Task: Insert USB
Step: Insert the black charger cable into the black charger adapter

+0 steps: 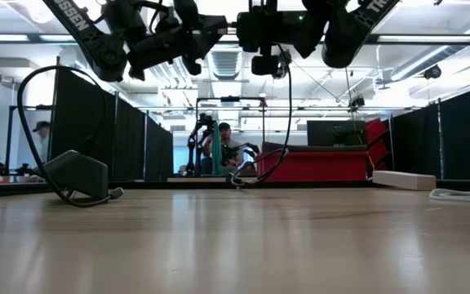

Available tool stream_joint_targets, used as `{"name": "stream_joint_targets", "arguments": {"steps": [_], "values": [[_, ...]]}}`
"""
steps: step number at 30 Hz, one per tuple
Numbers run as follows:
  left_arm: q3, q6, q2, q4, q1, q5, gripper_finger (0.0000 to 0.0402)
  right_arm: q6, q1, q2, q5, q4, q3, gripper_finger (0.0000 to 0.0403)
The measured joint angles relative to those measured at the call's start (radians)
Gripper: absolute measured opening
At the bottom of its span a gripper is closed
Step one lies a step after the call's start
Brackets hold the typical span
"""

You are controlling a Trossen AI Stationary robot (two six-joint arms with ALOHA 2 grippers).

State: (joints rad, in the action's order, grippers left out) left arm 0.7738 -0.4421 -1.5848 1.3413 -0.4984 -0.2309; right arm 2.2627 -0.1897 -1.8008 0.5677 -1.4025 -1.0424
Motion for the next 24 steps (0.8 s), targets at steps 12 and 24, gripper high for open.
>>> {"name": "stream_joint_targets", "arguments": {"steps": [12,24], "values": [[0.0,0.041,0.003,-0.024,-0.002,-0.061,0.0142,0.007,0.022,0.0,0.007,-0.001,0.001,0.0005],[-0.001,0.053,0.003,-0.039,-0.002,-0.07,0.0142,-0.073,0.04,0.005,0.025,0.1,0.0,0.0005]]}}
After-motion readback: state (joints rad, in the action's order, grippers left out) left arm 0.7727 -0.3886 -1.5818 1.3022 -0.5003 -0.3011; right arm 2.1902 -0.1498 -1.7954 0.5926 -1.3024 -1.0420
